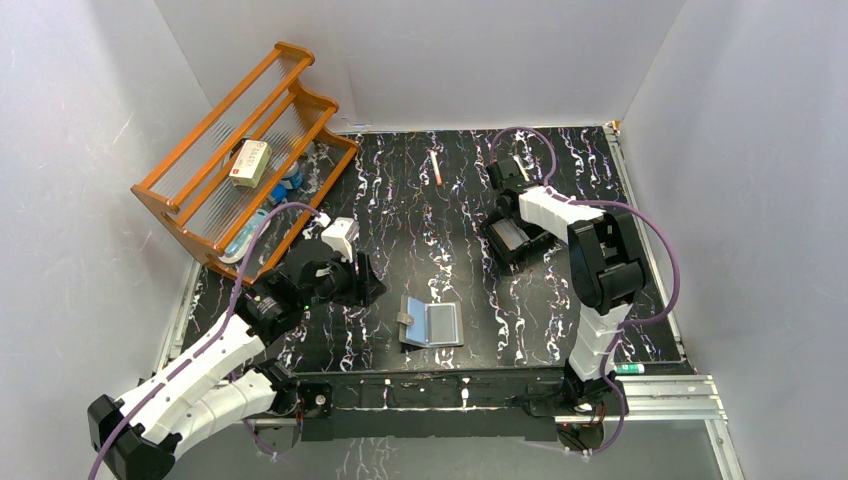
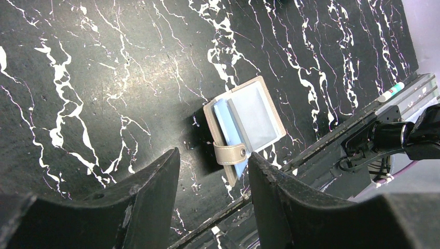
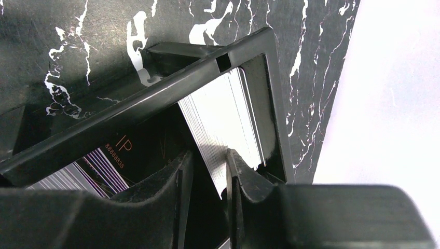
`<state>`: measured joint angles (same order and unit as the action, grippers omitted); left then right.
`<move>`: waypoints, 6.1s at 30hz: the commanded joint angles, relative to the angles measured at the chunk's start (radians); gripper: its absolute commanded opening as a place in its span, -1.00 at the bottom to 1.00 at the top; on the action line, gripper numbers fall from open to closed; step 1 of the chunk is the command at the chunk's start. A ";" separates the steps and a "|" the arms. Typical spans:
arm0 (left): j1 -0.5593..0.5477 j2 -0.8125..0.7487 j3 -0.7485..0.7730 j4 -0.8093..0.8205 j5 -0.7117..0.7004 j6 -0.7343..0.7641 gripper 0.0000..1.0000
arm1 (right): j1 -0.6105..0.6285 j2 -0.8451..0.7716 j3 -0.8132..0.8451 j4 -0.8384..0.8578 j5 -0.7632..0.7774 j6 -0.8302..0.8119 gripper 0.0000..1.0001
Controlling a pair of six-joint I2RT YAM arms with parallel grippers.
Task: Put the credit cards into the card holder
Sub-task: Pick up the credit card from the storage box, then insert the credit card into the card holder.
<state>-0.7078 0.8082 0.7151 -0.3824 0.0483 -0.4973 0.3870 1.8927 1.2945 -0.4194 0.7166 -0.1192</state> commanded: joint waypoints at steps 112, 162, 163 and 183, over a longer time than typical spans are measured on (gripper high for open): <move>0.005 0.333 -0.360 0.358 0.228 -0.310 -0.74 | 0.435 -0.603 -0.895 0.735 -0.970 1.082 -1.00; 0.005 0.325 -0.404 0.445 0.281 -0.397 -0.72 | 0.437 -0.433 -0.992 1.128 -1.021 1.174 -1.00; 0.005 0.324 -0.408 0.453 0.285 -0.405 -0.72 | 0.437 -0.429 -0.992 1.136 -1.023 1.176 -1.00; 0.006 0.316 -0.433 0.485 0.291 -0.440 -0.71 | 0.488 -0.545 -0.787 0.575 -0.802 1.016 -0.34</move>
<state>-0.7021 1.1442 0.3000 0.1059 0.3260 -0.9360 0.8684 1.4471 0.4385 0.4141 -0.2157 0.9890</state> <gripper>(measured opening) 0.142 0.287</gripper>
